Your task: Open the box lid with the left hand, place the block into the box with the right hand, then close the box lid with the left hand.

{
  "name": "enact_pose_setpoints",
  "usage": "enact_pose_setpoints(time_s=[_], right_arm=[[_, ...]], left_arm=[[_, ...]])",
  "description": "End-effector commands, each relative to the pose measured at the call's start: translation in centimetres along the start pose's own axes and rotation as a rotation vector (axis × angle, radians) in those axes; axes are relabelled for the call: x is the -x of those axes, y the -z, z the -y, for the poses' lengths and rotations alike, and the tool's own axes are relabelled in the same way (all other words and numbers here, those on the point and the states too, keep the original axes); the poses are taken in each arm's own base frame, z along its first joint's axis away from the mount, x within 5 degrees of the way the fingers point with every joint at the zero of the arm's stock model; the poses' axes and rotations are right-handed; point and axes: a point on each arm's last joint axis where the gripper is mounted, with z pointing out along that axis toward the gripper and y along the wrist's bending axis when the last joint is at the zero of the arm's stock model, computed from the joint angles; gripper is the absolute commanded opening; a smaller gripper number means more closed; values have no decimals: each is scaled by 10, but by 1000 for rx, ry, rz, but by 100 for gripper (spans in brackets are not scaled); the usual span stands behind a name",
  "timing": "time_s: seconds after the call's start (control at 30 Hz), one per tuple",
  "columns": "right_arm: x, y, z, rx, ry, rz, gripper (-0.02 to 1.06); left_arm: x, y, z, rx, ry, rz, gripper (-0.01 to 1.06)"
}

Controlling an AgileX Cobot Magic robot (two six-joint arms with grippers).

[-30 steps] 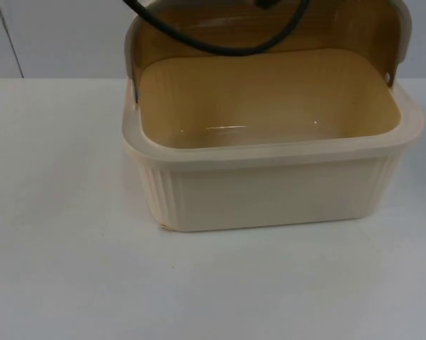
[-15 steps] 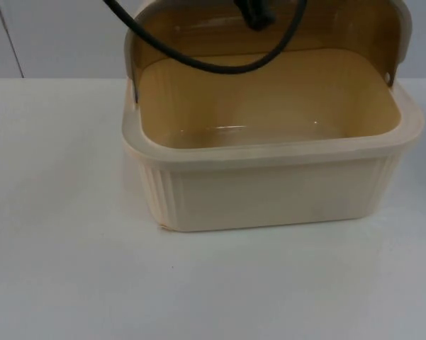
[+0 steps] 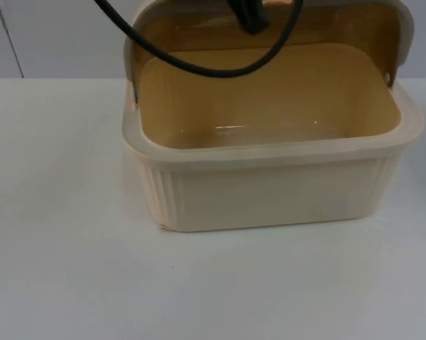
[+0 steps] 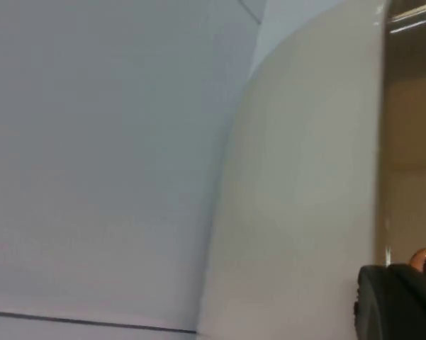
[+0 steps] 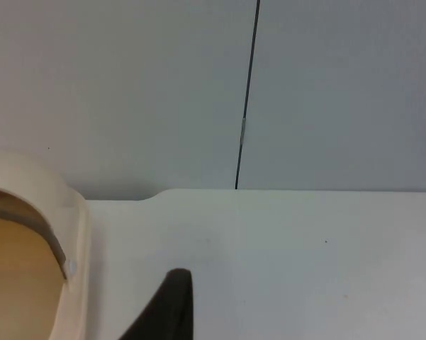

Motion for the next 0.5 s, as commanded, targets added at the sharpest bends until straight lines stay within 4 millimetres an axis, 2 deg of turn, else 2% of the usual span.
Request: enact_pose_setpoints(time_s=[0.0, 0.17, 0.47], right_arm=[[0, 1, 1, -5, -2, 10, 104], [0, 1, 1, -5, -15, 8, 104], [0, 1, 1, -5, -29, 2, 104]], left_arm=[[4, 4, 7, -69, 25, 2, 0], [9, 14, 26, -71, -20, -5, 0], [-8, 18, 87, -93, -19, -49, 0]])
